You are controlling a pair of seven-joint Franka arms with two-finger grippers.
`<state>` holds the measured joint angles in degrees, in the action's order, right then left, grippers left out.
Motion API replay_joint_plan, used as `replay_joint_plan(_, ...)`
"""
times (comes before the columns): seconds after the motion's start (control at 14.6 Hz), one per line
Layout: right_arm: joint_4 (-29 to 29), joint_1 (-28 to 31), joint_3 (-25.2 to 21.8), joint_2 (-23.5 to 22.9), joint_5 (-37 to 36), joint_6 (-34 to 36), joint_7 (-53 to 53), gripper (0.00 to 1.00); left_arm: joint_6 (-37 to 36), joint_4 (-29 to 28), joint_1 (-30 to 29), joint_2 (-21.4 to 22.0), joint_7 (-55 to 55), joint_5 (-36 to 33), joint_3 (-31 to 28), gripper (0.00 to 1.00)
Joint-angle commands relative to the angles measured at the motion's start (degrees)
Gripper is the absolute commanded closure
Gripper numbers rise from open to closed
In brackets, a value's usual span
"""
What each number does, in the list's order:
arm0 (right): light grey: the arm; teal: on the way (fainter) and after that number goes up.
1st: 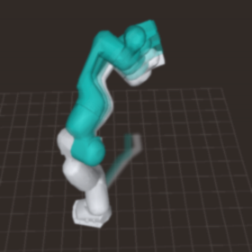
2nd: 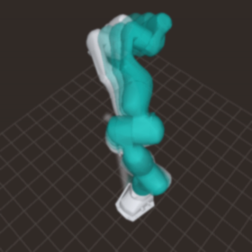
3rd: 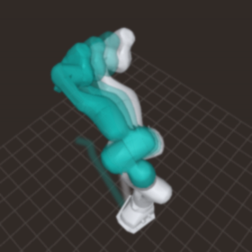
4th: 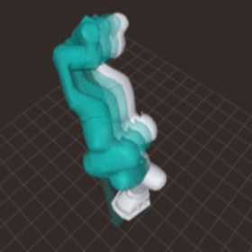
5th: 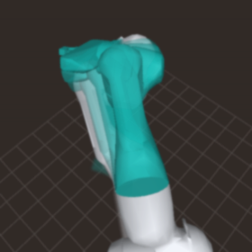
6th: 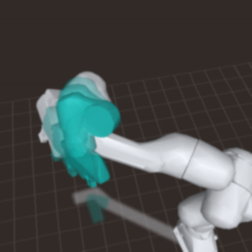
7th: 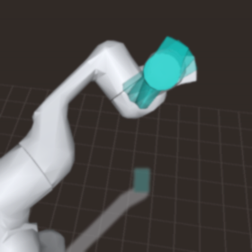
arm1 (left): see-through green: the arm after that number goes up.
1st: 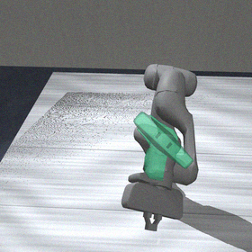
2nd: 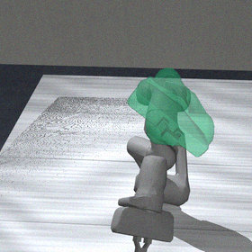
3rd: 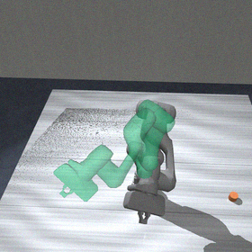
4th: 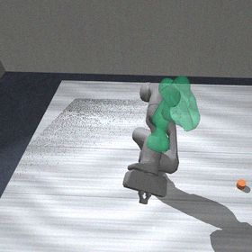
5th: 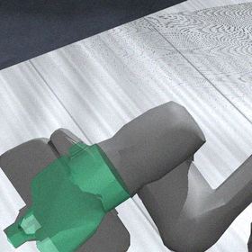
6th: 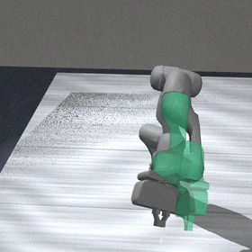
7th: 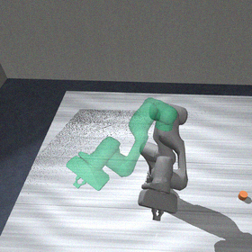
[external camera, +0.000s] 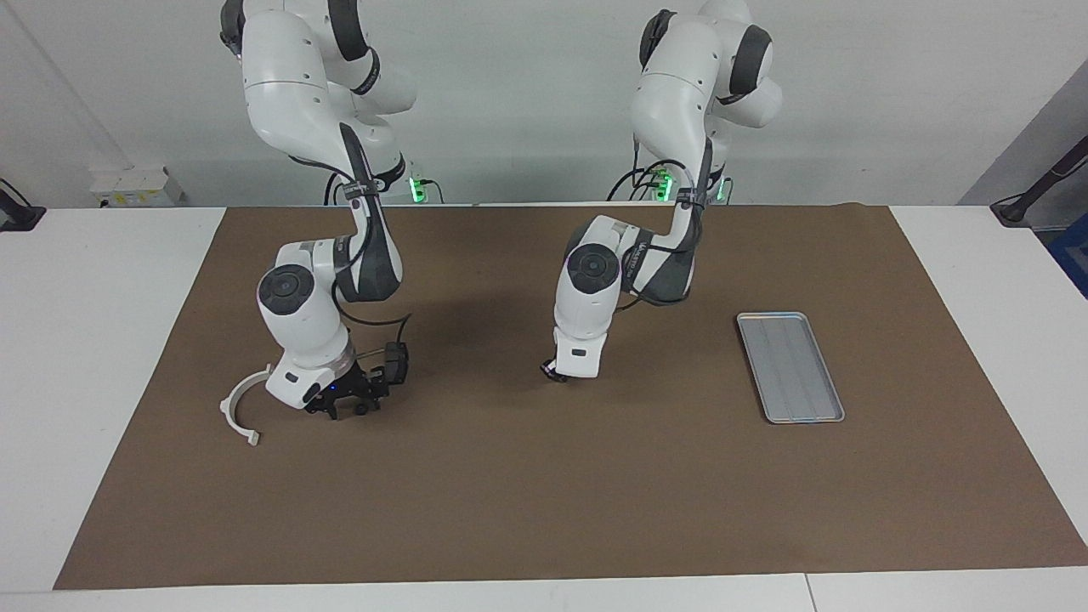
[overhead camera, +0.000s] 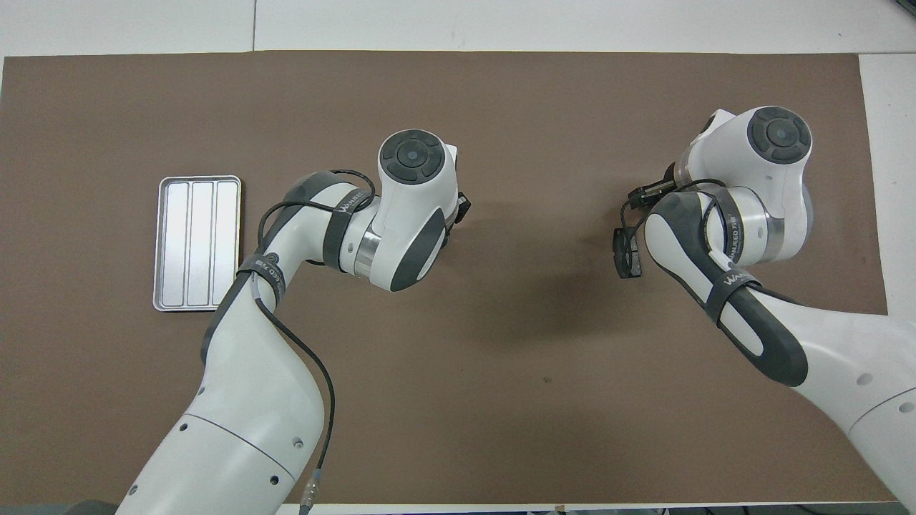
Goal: Pick bearing gear from pile to tray
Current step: 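Carry the ring with the left gripper into the silver tray and release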
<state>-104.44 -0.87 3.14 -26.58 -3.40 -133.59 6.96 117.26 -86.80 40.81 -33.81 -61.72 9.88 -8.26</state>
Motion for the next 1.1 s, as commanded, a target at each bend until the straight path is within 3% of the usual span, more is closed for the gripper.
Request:
replay_joint_plan(0.0,-0.76,0.87,0.72,0.21,0.76,-0.45,1.82,0.57,-0.9,-13.36,-2.66,12.59,5.45,0.14,-0.18,1.0)
replay_joint_plan(0.14,-0.76,0.69,0.72,0.82,0.76,0.43,1.65,0.74,-0.37,-20.31,-5.11,18.4,10.45,0.14,-0.27,1.0)
replay_joint_plan(0.34,-0.33,0.6,0.72,0.91,0.76,0.96,1.74,1.0,-0.98,-25.69,-11.52,23.51,21.26,0.14,-0.27,1.0)
replay_joint_plan(0.48,2.12,0.25,0.72,1.17,0.67,3.66,1.56,1.0,-0.72,-27.89,-16.35,24.31,29.51,-0.29,-0.35,1.0)
replay_joint_plan(0.62,8.17,-0.19,0.9,1.79,0.85,10.76,0.25,1.0,-0.37,-29.57,-21.89,25.02,38.47,-0.73,-0.36,1.0)
replay_joint_plan(0.75,18.52,-1.59,0.99,1.7,0.93,19.81,-3.17,1.0,-0.19,-29.75,-27.69,25.02,48.23,-0.73,-0.35,1.0)
replay_joint_plan(0.89,29.07,-4.82,0.99,-1.27,1.37,28.17,-7.9,1.0,0.68,-30.01,-31.56,25.11,53.7,-0.73,-0.27,1.0)
replay_joint_plan(1.03,39.09,-8.78,0.99,-4.78,1.99,35.29,-15.54,1.0,4.27,-32.81,-32.11,25.63,54.87,-0.73,-0.36,1.0)
